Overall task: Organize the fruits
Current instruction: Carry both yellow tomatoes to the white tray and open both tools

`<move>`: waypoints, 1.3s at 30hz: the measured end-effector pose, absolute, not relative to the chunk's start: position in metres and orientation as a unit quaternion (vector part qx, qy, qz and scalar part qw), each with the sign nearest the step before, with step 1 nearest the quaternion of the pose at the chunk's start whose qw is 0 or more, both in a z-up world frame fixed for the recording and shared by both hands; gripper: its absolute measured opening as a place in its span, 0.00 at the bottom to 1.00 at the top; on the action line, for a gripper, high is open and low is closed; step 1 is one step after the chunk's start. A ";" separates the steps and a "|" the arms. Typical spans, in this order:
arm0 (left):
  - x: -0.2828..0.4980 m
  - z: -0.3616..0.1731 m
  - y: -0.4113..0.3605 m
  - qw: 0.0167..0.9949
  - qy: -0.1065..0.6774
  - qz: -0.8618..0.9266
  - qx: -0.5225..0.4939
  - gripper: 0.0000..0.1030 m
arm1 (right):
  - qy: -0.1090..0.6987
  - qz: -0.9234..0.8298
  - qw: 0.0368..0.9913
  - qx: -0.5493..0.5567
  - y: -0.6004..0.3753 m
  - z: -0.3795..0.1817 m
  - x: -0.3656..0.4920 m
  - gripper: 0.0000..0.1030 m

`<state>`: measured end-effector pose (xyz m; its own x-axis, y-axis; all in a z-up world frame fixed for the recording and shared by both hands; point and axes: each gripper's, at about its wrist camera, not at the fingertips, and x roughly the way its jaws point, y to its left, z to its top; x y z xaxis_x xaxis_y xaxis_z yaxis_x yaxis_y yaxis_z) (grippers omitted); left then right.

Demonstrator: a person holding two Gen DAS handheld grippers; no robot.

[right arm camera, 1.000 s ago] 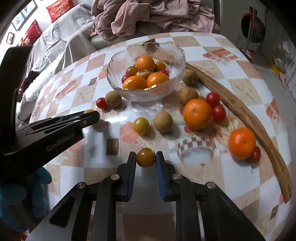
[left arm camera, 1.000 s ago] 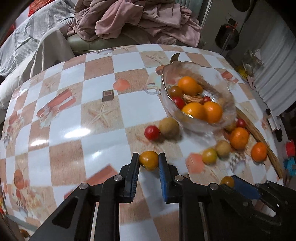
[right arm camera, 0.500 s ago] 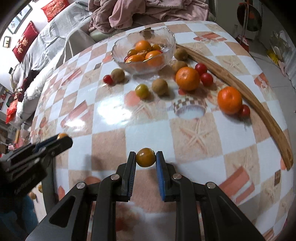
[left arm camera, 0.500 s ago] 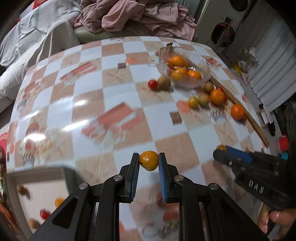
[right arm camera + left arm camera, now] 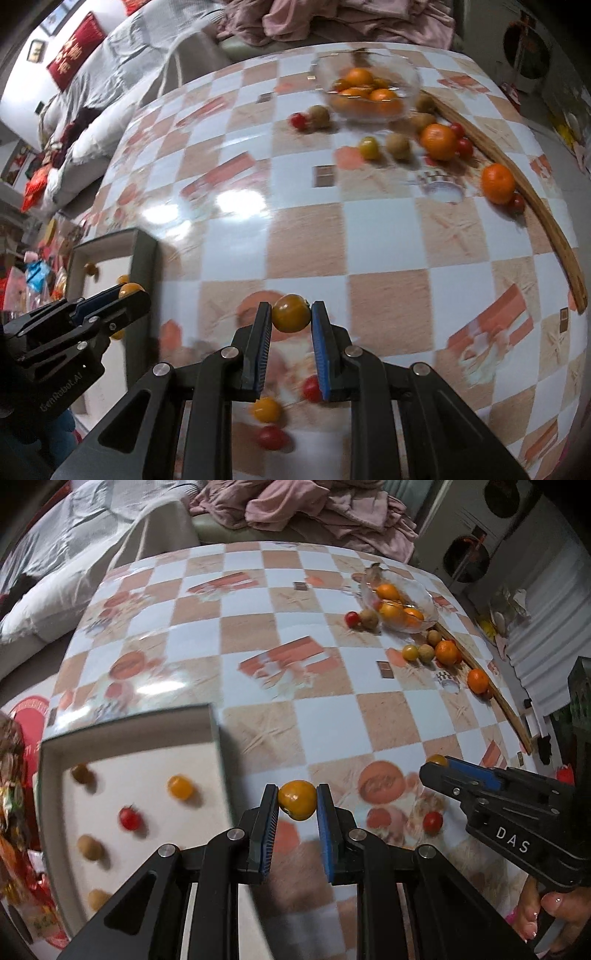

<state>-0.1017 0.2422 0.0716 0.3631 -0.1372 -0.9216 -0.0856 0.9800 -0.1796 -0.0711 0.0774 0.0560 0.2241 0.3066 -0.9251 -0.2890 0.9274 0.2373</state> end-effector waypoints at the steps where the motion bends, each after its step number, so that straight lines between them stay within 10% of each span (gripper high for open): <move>1: -0.105 0.073 0.246 0.819 0.564 -0.014 -0.103 0.21 | 0.593 0.195 0.781 0.005 0.084 0.058 -0.074 0.23; 39: -0.249 0.018 0.376 0.758 0.616 0.126 -0.171 0.21 | 0.637 0.316 0.689 -0.138 0.270 0.018 -0.172 0.23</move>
